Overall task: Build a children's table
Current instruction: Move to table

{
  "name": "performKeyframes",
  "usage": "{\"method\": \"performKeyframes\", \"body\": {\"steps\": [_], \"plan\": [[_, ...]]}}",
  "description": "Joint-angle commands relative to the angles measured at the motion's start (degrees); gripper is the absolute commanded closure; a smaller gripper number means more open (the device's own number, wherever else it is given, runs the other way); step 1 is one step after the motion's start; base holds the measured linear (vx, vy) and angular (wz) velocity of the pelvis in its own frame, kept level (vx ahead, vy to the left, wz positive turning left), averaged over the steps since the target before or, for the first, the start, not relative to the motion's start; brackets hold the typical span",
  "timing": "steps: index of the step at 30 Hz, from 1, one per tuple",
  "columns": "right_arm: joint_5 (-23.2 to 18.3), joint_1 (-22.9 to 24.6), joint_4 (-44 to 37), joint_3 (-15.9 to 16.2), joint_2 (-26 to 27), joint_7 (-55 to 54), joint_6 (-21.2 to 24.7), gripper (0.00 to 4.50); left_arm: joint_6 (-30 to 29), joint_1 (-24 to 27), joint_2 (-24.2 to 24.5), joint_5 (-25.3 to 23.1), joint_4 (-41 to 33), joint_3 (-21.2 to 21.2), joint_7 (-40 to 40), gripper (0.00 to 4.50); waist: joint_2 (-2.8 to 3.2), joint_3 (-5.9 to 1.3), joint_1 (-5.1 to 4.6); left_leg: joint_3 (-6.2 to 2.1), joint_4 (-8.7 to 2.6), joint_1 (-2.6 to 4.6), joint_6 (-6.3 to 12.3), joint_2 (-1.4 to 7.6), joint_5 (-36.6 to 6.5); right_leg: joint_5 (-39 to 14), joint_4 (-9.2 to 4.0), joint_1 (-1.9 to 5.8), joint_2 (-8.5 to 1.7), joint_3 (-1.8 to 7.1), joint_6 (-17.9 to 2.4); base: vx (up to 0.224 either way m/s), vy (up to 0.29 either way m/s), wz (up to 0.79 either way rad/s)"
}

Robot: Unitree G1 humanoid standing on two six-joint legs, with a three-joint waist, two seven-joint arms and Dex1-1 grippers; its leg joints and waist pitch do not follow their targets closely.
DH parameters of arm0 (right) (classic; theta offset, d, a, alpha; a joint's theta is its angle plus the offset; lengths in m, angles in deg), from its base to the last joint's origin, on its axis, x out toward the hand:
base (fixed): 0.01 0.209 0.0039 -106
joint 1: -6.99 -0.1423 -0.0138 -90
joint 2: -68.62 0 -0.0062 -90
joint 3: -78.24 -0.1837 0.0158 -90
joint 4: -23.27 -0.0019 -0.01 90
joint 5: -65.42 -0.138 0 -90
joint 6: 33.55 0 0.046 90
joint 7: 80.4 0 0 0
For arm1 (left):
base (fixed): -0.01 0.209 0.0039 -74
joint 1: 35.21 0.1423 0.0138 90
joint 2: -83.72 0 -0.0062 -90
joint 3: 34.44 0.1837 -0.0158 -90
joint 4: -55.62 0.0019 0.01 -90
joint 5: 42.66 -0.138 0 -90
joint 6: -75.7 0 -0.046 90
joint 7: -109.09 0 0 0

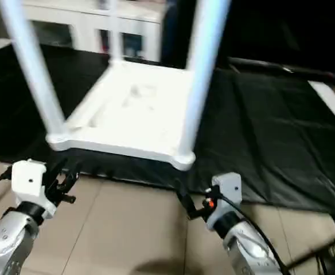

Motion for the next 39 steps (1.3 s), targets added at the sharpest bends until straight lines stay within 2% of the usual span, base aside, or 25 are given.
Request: {"method": "performKeyframes", "body": {"steps": [1, 2, 3, 4, 5, 6, 7, 11, 16, 19, 22, 23, 24, 26, 27, 28, 29, 30, 31, 33, 34, 35, 36, 38, 39], "plan": [[-0.73, -0.26, -1.74, -0.49, 0.14, -0.68, 0.86, 0.00, -0.44, -0.43, -0.51, 0.78, 0.09, 0.47, 0.28, 2.61, 1.99, -0.98, 0.60, -0.94, -12.26, -4.72, -2.04, 4.69, -48.45, -24.84, 3.97, 5.43, -0.19, -0.57, 0.06, -0.073, -0.025, 0.00], [-1.10, -0.19, -1.88, -0.68, 0.38, -0.90, 1.01, 0.00, -0.63, -0.42, -1.16, 1.58, 0.08, -0.03, 0.51, 2.61, 1.31, -1.31, 2.65, -0.56, -12.99, -7.18, -1.50, 5.50, -49.71, -14.41, 9.63, 6.89, -0.49, 1.52, -0.77, -0.041, -0.084, 0.22], [-1.29, -0.16, -1.92, -0.81, 0.53, -1.08, 1.00, 0.00, -0.81, -0.41, -1.67, 2.26, 0.09, -0.54, 0.64, 2.61, 1.21, -1.07, 4.29, 2.07, -12.30, -4.18, 0.46, 4.62, -47.91, -12.50, 9.56, 2.77, -0.08, 4.17, -0.86, -0.041, -0.084, 0.22], [-1.47, -0.17, -1.90, -1.08, 0.65, -1.22, 0.75, 0.00, -0.72, -0.39, -1.77, 2.12, 0.08, -0.63, 0.77, 2.61, -3.16, -1.74, 2.92, 1.43, -2.20, 2.49, -0.78, 0.33, -32.30, -44.83, -2.80, -4.66, -3.58, 6.36, 2.54, 0.055, -0.149, 0.13], [-1.61, -0.24, -1.98, -1.46, 0.74, -1.68, 0.32, 0.00, -0.52, -0.37, -1.88, 1.98, 0.07, -0.62, 0.80, 2.61, -1.85, -1.27, 3.03, 1.37, 2.05, 2.85, -0.68, -0.52, -22.89, -57.41, -5.55, -5.98, -6.57, 7.12, 2.90, 0.043, -0.114, -0.13], [-1.49, -0.31, -2.02, -1.66, 0.72, -1.97, -0.16, 0.00, -0.39, -0.37, -1.92, 1.85, 0.08, -0.56, 0.85, 2.61, -1.78, -2.85, 4.41, 0.00, -0.91, -1.58, -0.65, 0.99, -7.51, -53.85, -3.51, -1.88, -6.32, 8.13, 1.65, 0.043, -0.114, -0.13], [-1.27, -0.36, -2.02, -1.77, 0.63, -2.21, -0.72, 0.00, -0.29, -0.34, -1.96, 1.94, 0.08, -0.50, 1.01, 2.61, -1.90, -2.94, 4.56, 0.31, -2.65, -1.98, -1.92, 1.47, -7.84, -48.24, -2.52, -1.62, -4.57, 7.11, 1.21, 0.041, -0.051, -0.10], [-1.49, -0.74, -2.14, -3.12, 0.95, -3.27, -1.74, 0.00, 0.12, -0.08, -2.16, 2.37, 0.16, -0.49, 1.35, 2.61, -0.80, -2.34, 4.09, 0.68, -4.54, -0.73, -2.61, 1.37, -24.98, -43.75, -2.25, -1.65, -1.87, 5.48, -0.01, 0.013, -0.008, 0.01], [-1.70, -0.86, -2.59, -3.77, 1.13, -4.24, -1.68, 0.00, 0.53, 0.73, -2.59, 3.23, -0.21, -0.84, 1.03, 2.61, 0.24, -2.04, 2.09, 0.00, -6.14, 0.42, -0.87, 1.99, -34.75, -35.28, -3.21, 1.72, -0.71, 2.71, -3.71, 0.031, 0.036, -0.06], [-1.87, -0.68, -2.51, -3.58, 1.08, -4.51, -1.66, 0.00, 0.54, 0.93, -2.74, 3.48, -0.58, -1.20, 1.40, 2.61, -0.07, -2.41, 1.00, 0.34, -5.87, 1.11, -0.28, 1.39, -34.70, -36.58, -3.90, 2.83, -0.90, 2.81, -4.66, 0.077, 0.068, -0.10], [-1.75, -0.49, -2.57, -3.58, 1.14, -4.59, -1.57, 0.00, 0.51, 1.03, -2.74, 3.69, -0.93, -1.45, 1.66, 2.61, 0.01, -3.18, 1.22, 0.75, -6.19, -0.19, 1.63, 1.03, -26.18, -31.58, -3.56, 5.07, -0.86, 3.88, -6.21, 0.122, 0.061, -0.13], [-1.72, -0.37, -2.64, -3.61, 1.18, -4.60, -1.56, 0.00, 0.56, 1.14, -2.67, 3.83, -1.03, -1.48, 1.76, 2.61, 0.94, -3.73, 0.58, 1.68, -6.39, 4.75, -0.13, 2.43, -26.32, -26.63, -2.43, 2.04, 0.59, 4.91, -8.52, 0.187, 0.037, -0.16], [-1.73, -0.32, -2.66, -3.62, 1.19, -4.60, -1.58, 0.00, 0.63, 1.17, -2.61, 3.89, -1.02, -1.49, 1.81, 2.61, -0.18, -3.58, -0.97, 0.40, -7.91, 8.51, -2.15, 5.86, -28.84, -15.25, 2.20, -0.84, 1.85, 3.48, -10.14, 0.187, 0.037, -0.16], [-1.93, -0.20, -2.72, -3.68, 1.29, -4.63, -1.89, 0.00, 0.81, 1.22, -2.54, 3.95, -0.97, -1.49, 1.86, 2.61, -0.36, -2.50, -0.16, 2.03, -8.90, 9.74, -1.70, 6.90, -32.07, -12.20, 3.28, -2.39, 0.68, 3.49, -10.80, 0.218, -0.006, -0.51], [-2.24, -0.08, -2.82, -3.79, 1.47, -4.66, -2.15, 0.00, 0.93, 1.27, -2.55, 3.96, -1.00, -1.48, 1.85, 2.61, -0.97, -2.42, 0.07, 4.52, -7.86, 9.47, -1.55, 4.78, -30.83, -11.54, 2.51, -1.86, 0.27, 4.51, -12.46, 0.210, -0.022, -0.60], [-2.33, -0.02, -2.89, -3.82, 1.52, -4.73, -2.17, 0.00, 0.98, 1.25, -2.56, 3.98, -1.00, -1.49, 1.85, 2.61, -1.76, -3.47, 1.45, 7.40, -5.23, 6.90, -1.90, -0.05, -24.60, -9.33, 1.18, 2.46, 0.93, 8.24, -14.60, 0.223, -0.020, -0.64], [-2.38, 0.00, -2.92, -3.83, 1.54, -4.77, -2.18, 0.00, 1.01, 1.25, -2.56, 3.98, -1.00, -1.49, 1.85, 2.61, -3.71, -4.06, 3.20, 5.40, -1.76, -0.65, 2.21, -2.69, -18.10, -6.83, -0.06, 9.20, -1.29, 10.55, -13.07, 0.254, 0.014, -0.34], [-2.43, 0.25, -3.14, -3.80, 1.46, -4.70, -2.42, 0.00, 1.19, 1.27, -2.61, 3.99, -1.10, -1.41, 1.85, 2.61, -2.35, -5.81, 5.26, 0.75, 5.98, -5.77, 4.79, -0.96, -7.63, 3.16, -1.90, 14.30, -8.38, 17.09, -20.90, 0.254, 0.014, -0.34], [-2.44, 0.29, -3.16, -3.80, 1.45, -4.69, -2.43, 0.00, 1.21, 1.28, -2.62, 3.99, -1.12, -1.39, 1.85, 2.61, -2.28, -5.90, 5.53, -0.33, 6.64, -7.89, 4.72, -0.29, -4.90, 10.55, -1.33, 15.03, -8.13, 16.87, -21.41, 0.247, 0.056, 0.06], [-2.47, 1.00, -3.39, -3.55, 1.28, -4.31, -2.62, 0.00, 1.56, 1.47, -2.71, 4.17, -1.28, -1.18, 1.85, 2.61, 0.44, -5.52, 4.78, -1.63, -0.13, -5.97, 4.94, 1.59, 4.64, 20.47, 1.71, 11.22, -0.55, 9.03, -13.68, 0.099, 0.100, 0.11], [-2.56, 1.15, -3.47, -3.56, 1.31, -4.25, -2.65, 0.00, 1.67, 1.53, -2.73, 4.16, -1.33, -1.17, 1.84, 2.61, 2.88, -5.38, 1.69, -5.06, -3.13, 1.12, 13.11, 2.63, 8.96, 3.93, 6.43, 4.63, 5.72, 2.25, -6.50, 0.048, 0.075, -0.05], [-2.64, 1.25, -3.53, -3.59, 1.32, -4.22, -2.61, 0.00, 1.97, 1.57, -2.85, 4.10, -1.32, -1.28, 2.01, 2.61, 3.53, -5.26, 0.64, -9.55, -3.55, 6.03, 20.47, 5.63, 10.19, -8.76, 11.14, -1.86, 5.36, 1.81, -2.88, 0.175, -0.003, 0.00], [-2.78, 1.31, -3.60, -3.60, 1.21, -4.29, -2.51, 0.00, 3.30, 1.59, -3.45, 4.62, -1.14, -1.85, 2.35, 2.61, 1.89, -5.30, 1.70, -8.81, -1.65, 6.26, 28.16, 8.28, 13.08, -11.05, 14.20, -5.45, 1.38, 3.48, 2.45, 0.175, -0.003, 0.00], [-2.87, 1.14, -3.41, -3.69, 1.09, -4.40, -2.46, 0.00, 3.13, 1.82, -3.61, 4.20, -1.36, -2.27, 3.36, 2.61, 1.20, -4.92, 1.42, -5.75, -2.71, 3.76, 27.04, 6.37, 18.20, -3.65, 14.63, -5.63, 1.63, 3.04, 4.07, 0.171, -0.015, 0.09], [-2.89, 1.02, -3.27, -3.75, 1.06, -4.43, -2.45, 0.00, 2.95, 1.93, -3.75, 4.16, -1.47, -2.49, 3.72, 2.61, -0.41, -4.68, 1.44, -2.92, -2.99, 2.43, 26.66, 4.60, 20.98, 4.13, 11.67, -5.76, 1.20, 3.64, 3.08, 0.144, -0.012, 0.04]]}}
